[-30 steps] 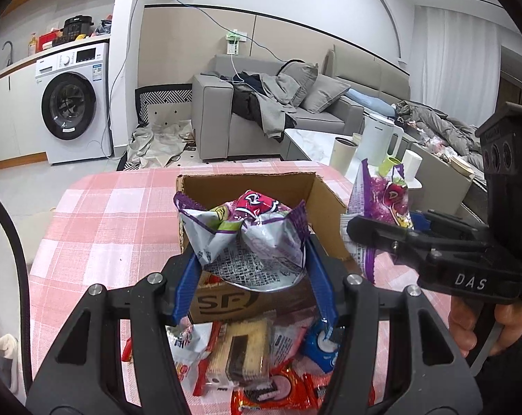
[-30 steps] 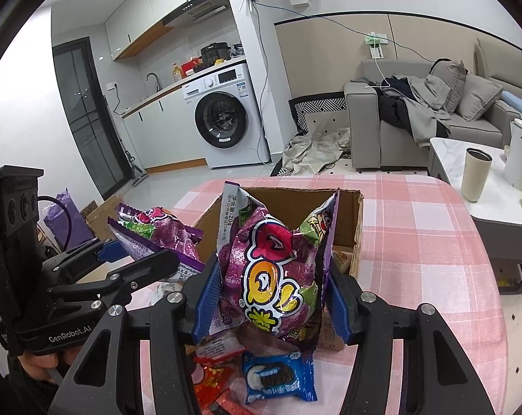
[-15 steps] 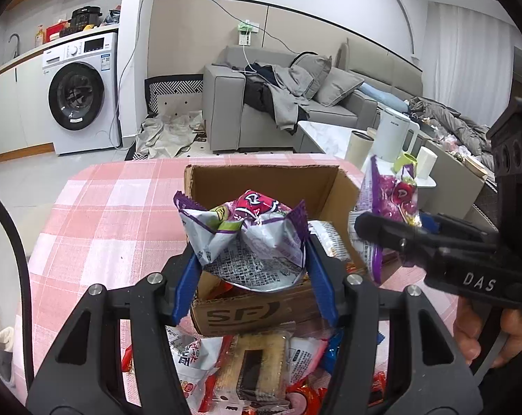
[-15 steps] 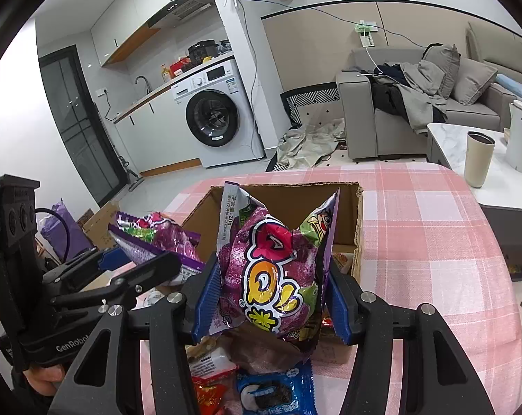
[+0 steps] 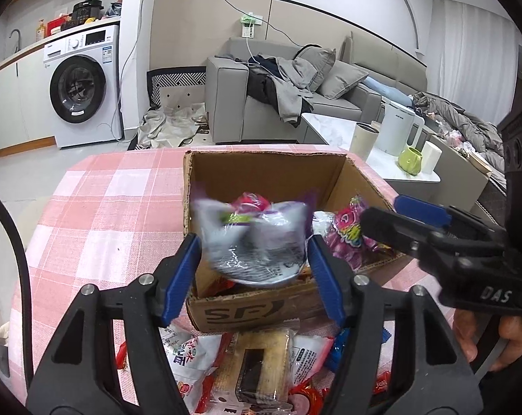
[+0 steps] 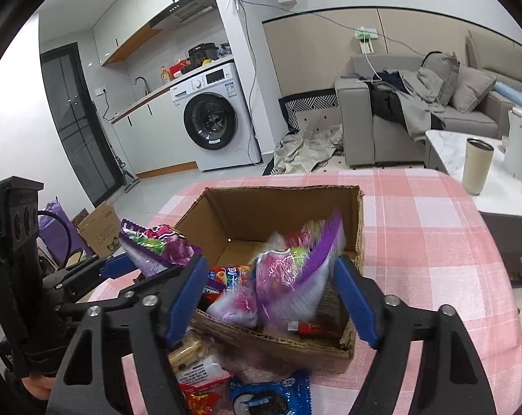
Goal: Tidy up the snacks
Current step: 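Open the left tool over the box while the right tool releases its purple bag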
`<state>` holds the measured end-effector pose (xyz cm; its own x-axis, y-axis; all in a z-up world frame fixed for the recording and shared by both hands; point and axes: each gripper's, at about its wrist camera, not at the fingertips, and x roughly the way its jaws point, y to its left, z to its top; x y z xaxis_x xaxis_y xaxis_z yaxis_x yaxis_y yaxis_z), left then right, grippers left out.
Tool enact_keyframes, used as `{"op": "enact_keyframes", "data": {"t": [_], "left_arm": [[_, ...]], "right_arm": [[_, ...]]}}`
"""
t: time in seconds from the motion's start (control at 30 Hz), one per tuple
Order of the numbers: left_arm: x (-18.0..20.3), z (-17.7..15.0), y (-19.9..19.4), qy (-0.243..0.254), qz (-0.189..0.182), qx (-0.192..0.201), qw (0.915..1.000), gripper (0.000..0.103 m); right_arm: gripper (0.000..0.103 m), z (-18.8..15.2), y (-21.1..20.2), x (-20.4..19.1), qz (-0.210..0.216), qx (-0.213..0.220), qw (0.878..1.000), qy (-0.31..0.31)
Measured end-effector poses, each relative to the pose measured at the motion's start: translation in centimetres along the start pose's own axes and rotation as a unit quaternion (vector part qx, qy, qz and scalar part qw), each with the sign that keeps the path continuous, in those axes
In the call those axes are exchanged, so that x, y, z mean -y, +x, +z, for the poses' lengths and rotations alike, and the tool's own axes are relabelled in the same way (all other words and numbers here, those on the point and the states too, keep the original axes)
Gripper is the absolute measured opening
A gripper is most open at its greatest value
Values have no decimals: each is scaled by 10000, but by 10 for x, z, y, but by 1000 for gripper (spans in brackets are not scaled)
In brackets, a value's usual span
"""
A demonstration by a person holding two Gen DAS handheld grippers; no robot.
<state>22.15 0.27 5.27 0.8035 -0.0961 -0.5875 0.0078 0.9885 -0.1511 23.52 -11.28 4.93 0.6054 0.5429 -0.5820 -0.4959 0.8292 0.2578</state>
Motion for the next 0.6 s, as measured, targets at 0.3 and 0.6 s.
{"op": "enact_keyframes", "data": {"t": [0.3,0.6], "left_arm": [[0,-4,-10,75,-65,106,9999,82],[5,-12,-21,135,20,138,9998,90]], "right_arm": [[102,-5,-21,19,-28,166,9998,117],[103,-18,-36,24,-63,124,9998,122]]}}
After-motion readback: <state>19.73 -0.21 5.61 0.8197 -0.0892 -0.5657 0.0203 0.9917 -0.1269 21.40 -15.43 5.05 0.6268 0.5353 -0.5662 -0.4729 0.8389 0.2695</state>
